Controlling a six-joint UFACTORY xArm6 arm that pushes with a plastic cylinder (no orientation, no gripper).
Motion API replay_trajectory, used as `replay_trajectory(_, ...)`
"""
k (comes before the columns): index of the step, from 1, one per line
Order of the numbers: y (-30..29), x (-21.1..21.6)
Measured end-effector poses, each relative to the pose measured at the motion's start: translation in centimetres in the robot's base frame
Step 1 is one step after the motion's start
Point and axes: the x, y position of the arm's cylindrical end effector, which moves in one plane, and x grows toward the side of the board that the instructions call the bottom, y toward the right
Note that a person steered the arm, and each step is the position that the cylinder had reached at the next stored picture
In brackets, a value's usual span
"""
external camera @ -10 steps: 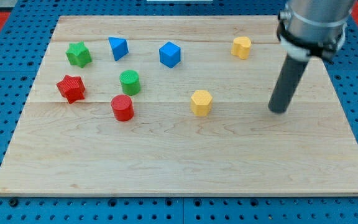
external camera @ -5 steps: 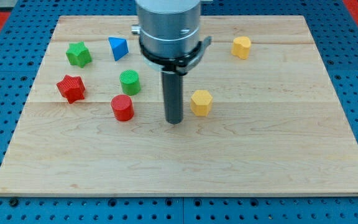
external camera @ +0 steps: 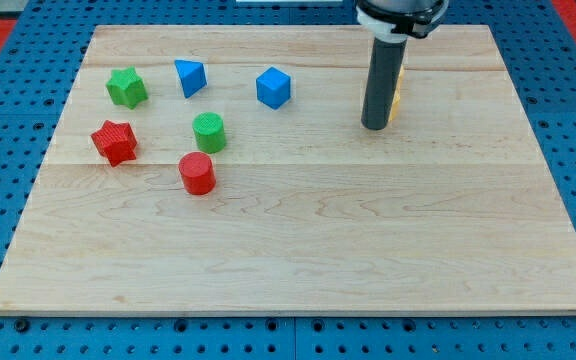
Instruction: Push the yellow hexagon to the bottom side of the yellow heart
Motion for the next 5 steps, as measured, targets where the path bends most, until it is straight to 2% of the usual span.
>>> replay_trajectory(1,2.4,3.5)
replay_trajectory(2,7.2,2.6)
replay_trajectory(3,8.5,3.0)
replay_trajectory(4,3.7,7.4)
replay_trajectory(5,1.0,8.7)
